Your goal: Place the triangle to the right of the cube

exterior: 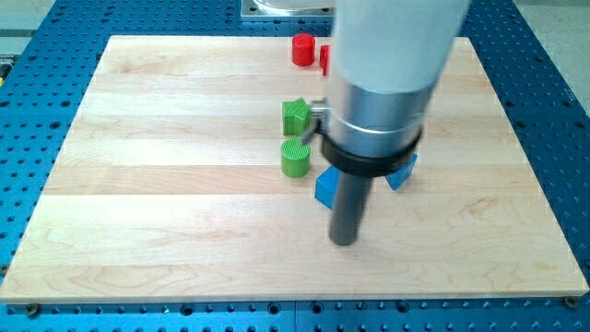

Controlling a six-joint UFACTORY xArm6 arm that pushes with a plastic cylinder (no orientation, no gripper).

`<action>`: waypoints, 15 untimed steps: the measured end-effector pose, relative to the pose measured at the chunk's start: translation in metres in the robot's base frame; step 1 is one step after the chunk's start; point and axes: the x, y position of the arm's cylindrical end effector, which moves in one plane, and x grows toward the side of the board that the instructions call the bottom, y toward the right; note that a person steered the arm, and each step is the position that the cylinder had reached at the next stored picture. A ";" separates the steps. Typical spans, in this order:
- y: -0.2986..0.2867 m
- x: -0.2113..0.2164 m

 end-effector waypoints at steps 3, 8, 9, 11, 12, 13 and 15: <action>-0.011 -0.033; 0.201 -0.080; 0.203 -0.137; 0.126 -0.145; 0.094 -0.138; 0.082 -0.120; 0.087 -0.083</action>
